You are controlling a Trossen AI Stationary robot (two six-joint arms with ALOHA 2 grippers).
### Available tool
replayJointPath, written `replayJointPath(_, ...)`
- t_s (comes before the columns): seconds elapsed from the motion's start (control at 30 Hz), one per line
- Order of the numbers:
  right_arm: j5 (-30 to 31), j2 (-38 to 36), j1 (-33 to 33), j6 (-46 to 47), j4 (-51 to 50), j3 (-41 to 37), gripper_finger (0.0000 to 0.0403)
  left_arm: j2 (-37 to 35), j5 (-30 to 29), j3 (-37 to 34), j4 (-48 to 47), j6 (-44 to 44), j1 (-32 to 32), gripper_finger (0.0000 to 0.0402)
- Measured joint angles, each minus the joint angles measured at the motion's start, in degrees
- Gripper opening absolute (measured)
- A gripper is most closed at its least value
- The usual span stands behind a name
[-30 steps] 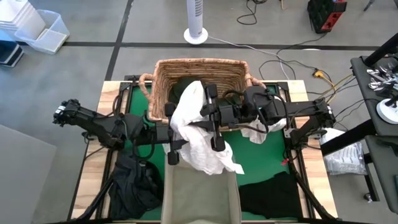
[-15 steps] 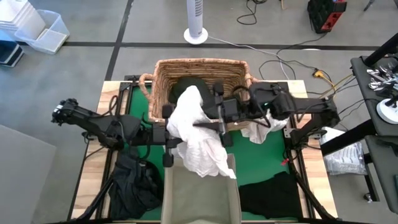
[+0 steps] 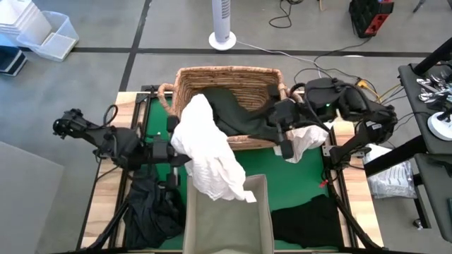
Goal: Sort clothes
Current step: Put the white shirt into the white laundry organizer
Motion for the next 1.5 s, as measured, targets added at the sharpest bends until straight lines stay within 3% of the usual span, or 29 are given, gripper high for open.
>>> replayJointPath(0.17, 5.6, 0.0, 0.0, 0.6, -8.8, 3.7, 0.0186, -1.4, 0.3, 0.0, 3.5, -2.1, -2.0, 0.0020)
replayJointPath(0.3, 9.5, 0.0, 0.0, 0.8, -13.6, 5.9, 0.0168, -1.4, 4.1, 0.0, 9.3, -3.7, -2.8, 0.0020)
replayJointPath(0.6, 10.1, -0.8, 0.0, 0.8, -14.9, 6.1, 0.0132, -2.0, 6.1, 0.8, 20.0, -5.5, -3.1, 0.0020)
replayJointPath(0.9, 10.1, -1.2, 0.0, 0.0, -15.1, 6.1, 0.0105, 2.4, 6.4, 14.3, 9.9, -5.2, -3.2, 0.0020)
replayJointPath(1.1, 10.4, -1.8, 0.0, 0.4, -17.7, 6.1, 0.0087, 8.8, 10.8, 19.8, 8.2, -1.9, -4.3, 0.0020)
replayJointPath(1.33, 11.6, -3.6, 0.0, 2.5, -21.4, 6.1, 0.0066, 13.3, 10.4, 23.0, 10.7, 2.1, -6.6, 0.0023)
replayJointPath(1.5, 11.6, -5.1, 0.0, 4.1, -25.1, 6.1, 0.0058, 13.9, 10.1, 20.7, 10.4, 3.1, -7.1, 0.0020)
